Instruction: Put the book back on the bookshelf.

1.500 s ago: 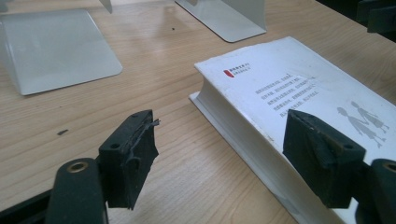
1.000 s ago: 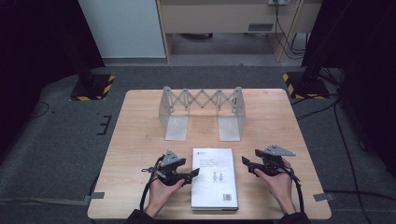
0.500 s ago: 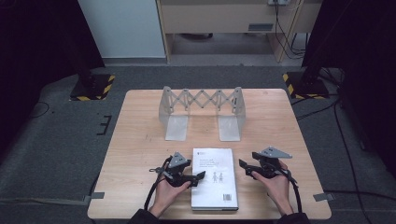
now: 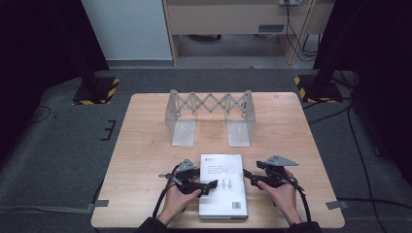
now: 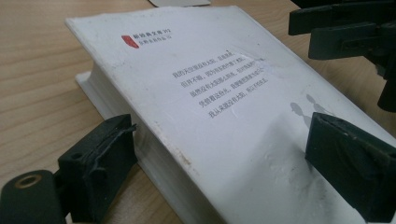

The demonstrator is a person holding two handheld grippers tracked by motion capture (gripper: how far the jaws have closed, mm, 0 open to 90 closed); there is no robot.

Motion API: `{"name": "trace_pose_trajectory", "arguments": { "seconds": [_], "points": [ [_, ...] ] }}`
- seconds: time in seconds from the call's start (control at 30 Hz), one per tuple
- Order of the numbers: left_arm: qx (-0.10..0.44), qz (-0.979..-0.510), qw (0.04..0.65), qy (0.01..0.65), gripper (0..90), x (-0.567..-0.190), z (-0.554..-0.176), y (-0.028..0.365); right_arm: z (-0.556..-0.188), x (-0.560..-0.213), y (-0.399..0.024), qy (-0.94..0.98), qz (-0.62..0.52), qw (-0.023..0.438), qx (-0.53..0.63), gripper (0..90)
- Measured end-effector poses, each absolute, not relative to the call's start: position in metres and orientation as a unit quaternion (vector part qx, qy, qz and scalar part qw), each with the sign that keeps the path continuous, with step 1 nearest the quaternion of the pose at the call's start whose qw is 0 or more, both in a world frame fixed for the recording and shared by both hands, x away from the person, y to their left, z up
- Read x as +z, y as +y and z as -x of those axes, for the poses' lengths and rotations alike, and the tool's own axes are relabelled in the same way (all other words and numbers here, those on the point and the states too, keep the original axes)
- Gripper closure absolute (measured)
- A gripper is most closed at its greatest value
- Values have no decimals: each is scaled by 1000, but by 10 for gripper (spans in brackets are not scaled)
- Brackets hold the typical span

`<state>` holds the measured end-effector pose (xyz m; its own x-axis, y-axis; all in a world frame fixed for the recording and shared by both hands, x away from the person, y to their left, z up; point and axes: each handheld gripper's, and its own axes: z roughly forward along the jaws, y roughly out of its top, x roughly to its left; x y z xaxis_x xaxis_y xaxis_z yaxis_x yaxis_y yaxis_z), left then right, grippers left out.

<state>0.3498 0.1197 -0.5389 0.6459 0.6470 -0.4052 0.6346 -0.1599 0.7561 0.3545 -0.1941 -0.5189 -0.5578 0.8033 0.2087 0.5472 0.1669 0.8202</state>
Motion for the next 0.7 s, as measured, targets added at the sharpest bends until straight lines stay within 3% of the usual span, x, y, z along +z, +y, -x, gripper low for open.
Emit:
{"name": "trace_pose_trajectory", "arguments": {
  "seconds": [0.57, 0.7],
  "points": [
    [-12, -754, 493, 434, 62, -541, -351, 120, -353, -524, -185, 751, -444, 119, 473, 279],
    [-14, -758, 492, 428, 20, -541, -350, 118, -353, -524, -185, 752, -444, 118, 473, 276]
  ]
}}
